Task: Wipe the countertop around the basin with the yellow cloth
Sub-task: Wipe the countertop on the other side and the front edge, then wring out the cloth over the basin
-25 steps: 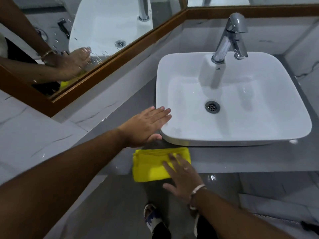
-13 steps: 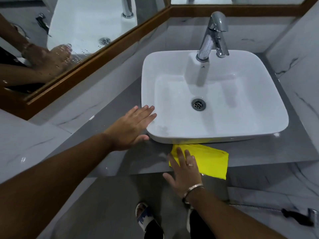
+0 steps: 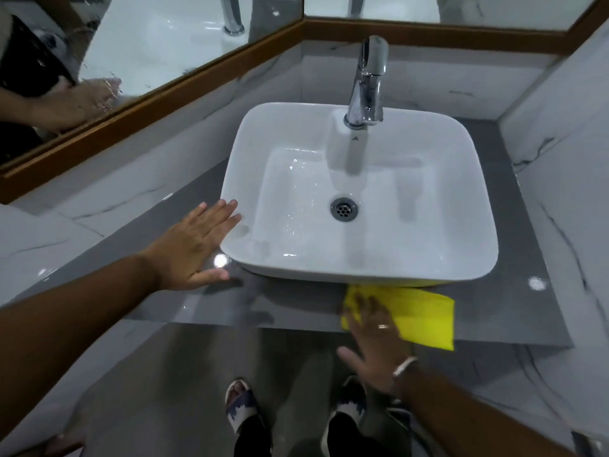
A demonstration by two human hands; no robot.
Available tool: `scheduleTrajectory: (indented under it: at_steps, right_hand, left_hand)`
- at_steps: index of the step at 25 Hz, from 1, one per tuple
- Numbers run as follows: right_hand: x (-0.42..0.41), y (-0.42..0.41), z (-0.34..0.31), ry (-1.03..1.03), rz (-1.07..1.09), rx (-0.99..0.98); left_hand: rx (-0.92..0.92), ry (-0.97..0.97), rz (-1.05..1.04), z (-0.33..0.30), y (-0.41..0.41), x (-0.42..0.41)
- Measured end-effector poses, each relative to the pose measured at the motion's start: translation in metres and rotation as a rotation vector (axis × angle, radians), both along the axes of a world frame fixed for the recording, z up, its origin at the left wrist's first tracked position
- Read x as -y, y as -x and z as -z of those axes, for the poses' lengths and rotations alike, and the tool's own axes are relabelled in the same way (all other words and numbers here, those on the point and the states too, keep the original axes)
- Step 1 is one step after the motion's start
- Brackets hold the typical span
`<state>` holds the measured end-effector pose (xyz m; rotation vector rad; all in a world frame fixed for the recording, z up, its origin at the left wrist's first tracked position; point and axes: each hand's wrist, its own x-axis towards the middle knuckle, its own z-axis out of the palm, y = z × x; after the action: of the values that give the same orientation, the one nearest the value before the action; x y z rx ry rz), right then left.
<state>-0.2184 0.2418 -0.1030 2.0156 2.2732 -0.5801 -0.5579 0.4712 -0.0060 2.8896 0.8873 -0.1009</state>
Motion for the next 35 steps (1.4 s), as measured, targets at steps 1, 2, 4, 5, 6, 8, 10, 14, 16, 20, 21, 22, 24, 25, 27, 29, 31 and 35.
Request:
scheduleTrajectory:
  at_steps: [1,2,4,5,6,8,10,14,16,20,21,22,24,25,27,29,31,35]
  right_hand:
    - [-0.002,0.024,0.001,-0.006,-0.055,-0.059]
    - [-0.007,0.048,0.001,0.011,-0.083,-0.093]
    - [-0.013,0.049,-0.006,0.058,-0.113,-0.138]
    - [-0.015,0.044,-0.011,0.053,-0.134,-0.123]
    - [-0.013,0.028,-0.016,0.004,-0.169,-0.111]
    - [0.001,-0.019,-0.030,-0.045,-0.172,-0.068]
    - [0.009,-0.062,-0.031,-0.020,-0.034,0.002]
    - [-0.005,-0.075,-0.016,0.083,0.072,0.195]
    - [-0.014,-0.057,-0.020,0.070,0.098,0.257]
    - [-0.024,-0.037,-0.022,0.120,0.090,0.248]
    - [-0.026,-0.029,-0.026,0.163,0.117,0.245]
    - [-0.030,-0.021,-0.031,0.168,0.149,0.251]
    - [-0.039,-0.007,-0.032,0.306,0.168,0.250]
    - [-0.043,-0.002,-0.030,0.385,0.171,0.202]
    - [-0.048,0.007,-0.042,0.502,0.264,-0.069]
    - [-0.046,0.021,-0.084,0.721,0.568,-0.549]
    - [-0.042,0.032,-0.125,0.930,0.792,-0.982]
    - [-0.051,0.038,-0.198,1.049,0.758,-1.396]
  left_hand:
    - [-0.035,-0.005,-0.026,-0.003,0.000,0.004]
    - [-0.072,-0.013,-0.060,-0.005,0.004,0.004]
    - [-0.157,-0.055,-0.161,-0.015,-0.010,0.021]
    - [-0.174,-0.085,-0.186,-0.015,-0.012,0.029]
    - [-0.151,-0.114,-0.202,-0.017,-0.021,0.048]
    - [0.022,-0.127,-0.136,-0.006,-0.051,0.105]
    - [0.100,-0.052,0.048,0.018,-0.092,0.164]
    - [-0.096,0.132,0.001,0.063,-0.163,0.189]
    - [-0.136,0.149,-0.100,0.068,-0.181,0.167]
    - [-0.083,0.151,-0.030,0.063,-0.185,0.138]
    - [-0.066,0.160,-0.016,0.060,-0.183,0.134]
    - [-0.073,0.172,-0.001,0.059,-0.180,0.131]
    - [-0.090,0.203,0.000,0.056,-0.170,0.126]
    - [-0.066,0.200,-0.015,0.057,-0.164,0.122]
    - [0.035,0.169,-0.047,0.053,-0.148,0.116]
    - [0.218,0.094,-0.054,0.044,-0.125,0.118]
    - [0.480,0.016,-0.044,0.027,-0.098,0.130]
    - [0.640,-0.038,0.052,-0.002,-0.081,0.133]
